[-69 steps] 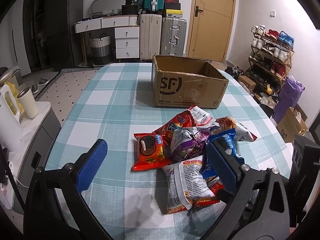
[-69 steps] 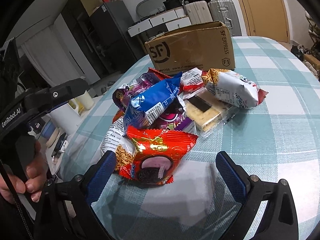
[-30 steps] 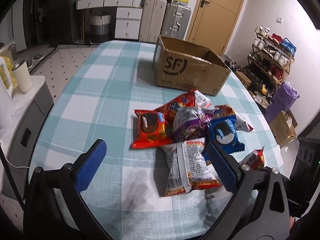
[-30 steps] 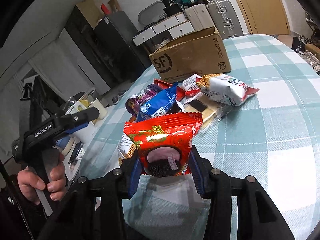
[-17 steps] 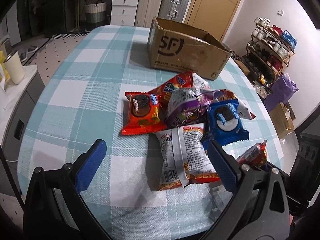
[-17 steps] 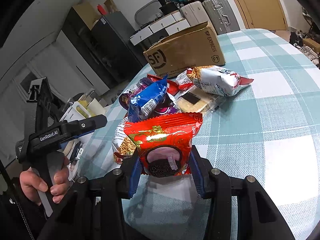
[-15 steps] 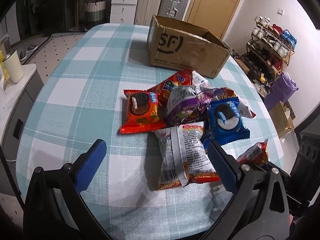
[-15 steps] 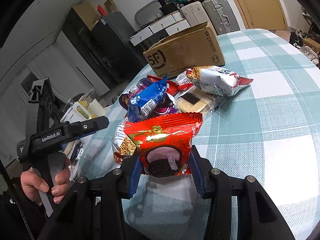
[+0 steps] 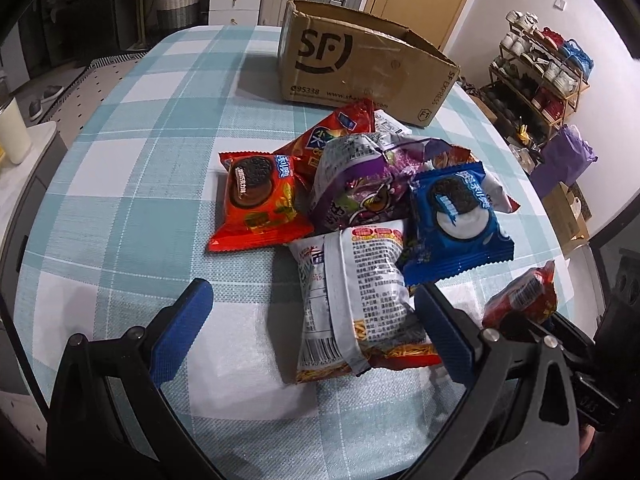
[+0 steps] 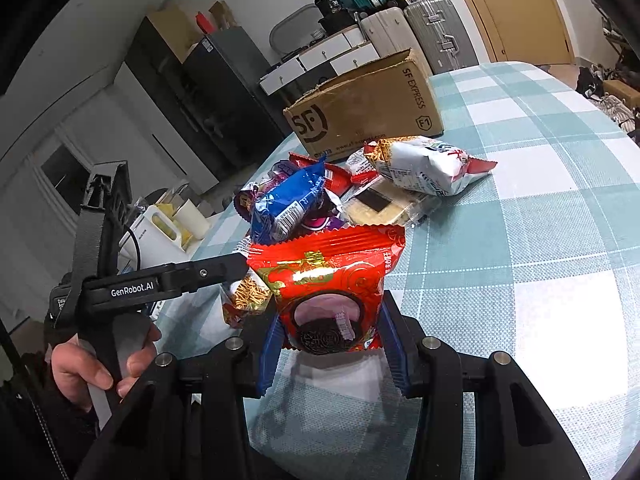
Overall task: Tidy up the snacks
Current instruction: 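Grasp the white chip bag with the left tool while the right tool holds the red packet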
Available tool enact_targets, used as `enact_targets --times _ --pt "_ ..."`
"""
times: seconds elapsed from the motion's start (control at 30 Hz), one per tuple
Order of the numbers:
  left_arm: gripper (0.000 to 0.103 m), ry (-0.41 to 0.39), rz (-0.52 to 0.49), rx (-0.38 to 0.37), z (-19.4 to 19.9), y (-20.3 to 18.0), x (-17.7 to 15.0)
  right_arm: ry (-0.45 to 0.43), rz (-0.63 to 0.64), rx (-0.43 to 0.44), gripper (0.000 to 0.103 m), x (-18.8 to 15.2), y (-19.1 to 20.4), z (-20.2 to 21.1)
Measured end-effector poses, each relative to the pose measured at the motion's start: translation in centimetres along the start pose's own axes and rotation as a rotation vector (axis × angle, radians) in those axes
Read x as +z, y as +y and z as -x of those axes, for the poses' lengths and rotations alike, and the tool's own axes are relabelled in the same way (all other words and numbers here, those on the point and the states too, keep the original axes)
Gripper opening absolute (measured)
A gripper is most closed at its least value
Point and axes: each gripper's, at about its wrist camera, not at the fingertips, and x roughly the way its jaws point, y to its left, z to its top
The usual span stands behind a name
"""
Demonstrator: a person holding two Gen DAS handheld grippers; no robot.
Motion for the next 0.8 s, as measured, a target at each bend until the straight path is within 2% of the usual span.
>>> enact_targets --times 0.43,0.7,0.8 --pt "0.1 0.021 0.027 -0.057 -2.0 0.1 0.3 -0.002 -0.013 -0.008 0.045 0.0 -0.5 0.2" --pt "0.089 0.051 0.069 -0.165 -3.3 1.1 -0.1 0.007 -0.014 -0.015 0.045 0.0 -0.5 0.1" --pt "0.074 0.05 0.056 -0.184 -3.4 0.9 -0.1 0.007 -0.009 -0.017 0.045 0.1 -0.2 0.1"
